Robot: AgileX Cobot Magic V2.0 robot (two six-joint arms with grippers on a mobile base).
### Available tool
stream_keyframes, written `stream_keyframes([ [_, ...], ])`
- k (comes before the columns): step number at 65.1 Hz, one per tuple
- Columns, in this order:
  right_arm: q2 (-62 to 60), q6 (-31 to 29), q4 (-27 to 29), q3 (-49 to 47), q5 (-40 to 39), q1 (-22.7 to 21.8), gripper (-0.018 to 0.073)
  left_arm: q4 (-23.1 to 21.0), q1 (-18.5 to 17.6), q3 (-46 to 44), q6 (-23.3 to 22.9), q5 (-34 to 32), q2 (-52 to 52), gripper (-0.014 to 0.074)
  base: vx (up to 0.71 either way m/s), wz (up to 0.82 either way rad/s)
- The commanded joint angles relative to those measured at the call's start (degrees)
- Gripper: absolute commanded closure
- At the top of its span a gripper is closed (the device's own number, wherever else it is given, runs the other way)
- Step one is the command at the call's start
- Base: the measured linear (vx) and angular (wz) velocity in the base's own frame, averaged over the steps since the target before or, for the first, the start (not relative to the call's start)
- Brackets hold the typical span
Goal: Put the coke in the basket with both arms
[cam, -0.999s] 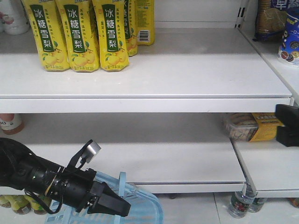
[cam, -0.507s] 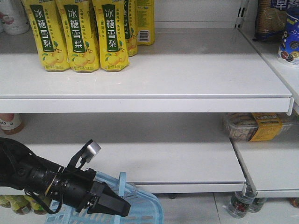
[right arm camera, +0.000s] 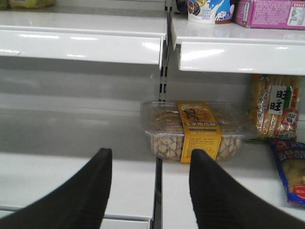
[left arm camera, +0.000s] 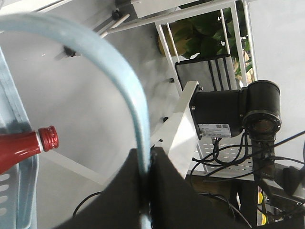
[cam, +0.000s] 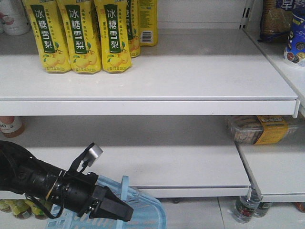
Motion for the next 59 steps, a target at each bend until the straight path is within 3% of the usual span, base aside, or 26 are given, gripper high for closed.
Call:
stream_keyframes([
  [1, 0.7, -0.3, -0.3, -0.3, -4.8, -0.1, 0.0195, -5.0, -0.1, -1.4, 0.6, -13.2, -2.6, 0.0602, 0.0, 0.0],
  [18, 0.7, -0.4, -0.9, 0.0, -4.9, -0.1, 0.0237, -5.0, -0.1, -1.4, 0.6, -13.2, -2.6, 0.0602, 0.0, 0.0],
  [32, 0.7, -0.3, -0.7, 0.0, -5.6, -0.1, 0.0576, -5.0, -0.1, -1.4, 0.6, -13.2, -2.6, 0.0602, 0.0, 0.0],
  [59, 0.7, -0.2, -0.7, 0.0, -6.9, -0.1, 0.0569, -5.0, -0.1, -1.4, 0.6, -13.2, -2.6, 0.0602, 0.0, 0.0],
])
